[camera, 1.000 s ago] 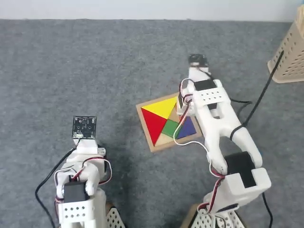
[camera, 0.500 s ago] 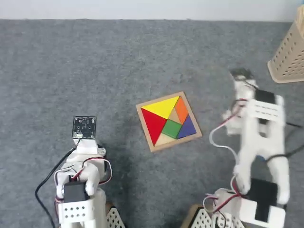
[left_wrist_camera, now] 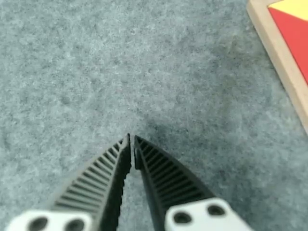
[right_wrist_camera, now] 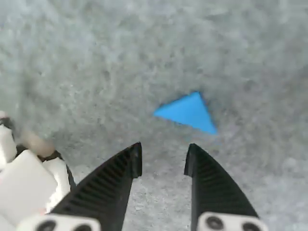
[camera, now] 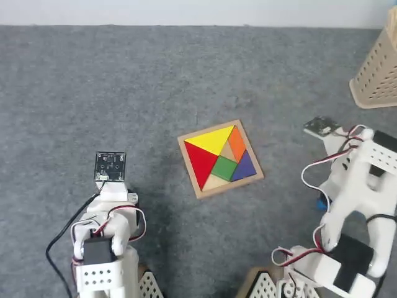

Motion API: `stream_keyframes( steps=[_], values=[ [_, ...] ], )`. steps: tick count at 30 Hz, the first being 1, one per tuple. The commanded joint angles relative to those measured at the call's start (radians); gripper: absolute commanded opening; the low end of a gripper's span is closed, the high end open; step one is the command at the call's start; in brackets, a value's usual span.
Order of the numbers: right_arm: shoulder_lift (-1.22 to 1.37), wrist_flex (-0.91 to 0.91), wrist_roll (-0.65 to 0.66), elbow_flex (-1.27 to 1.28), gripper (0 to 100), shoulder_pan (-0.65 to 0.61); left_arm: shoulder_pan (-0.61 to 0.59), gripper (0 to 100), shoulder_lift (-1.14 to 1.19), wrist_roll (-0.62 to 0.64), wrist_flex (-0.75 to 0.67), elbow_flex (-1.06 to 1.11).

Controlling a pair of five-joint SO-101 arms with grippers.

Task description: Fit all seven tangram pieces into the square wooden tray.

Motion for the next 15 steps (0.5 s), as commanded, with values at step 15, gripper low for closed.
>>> stream_keyframes(
  steps=[15],
  values=[
    [-0.074,-0.363,0.123,0.219,21.7,0.11,-0.005,1,-0.021,0.008,0.006,-0.019]
  ],
)
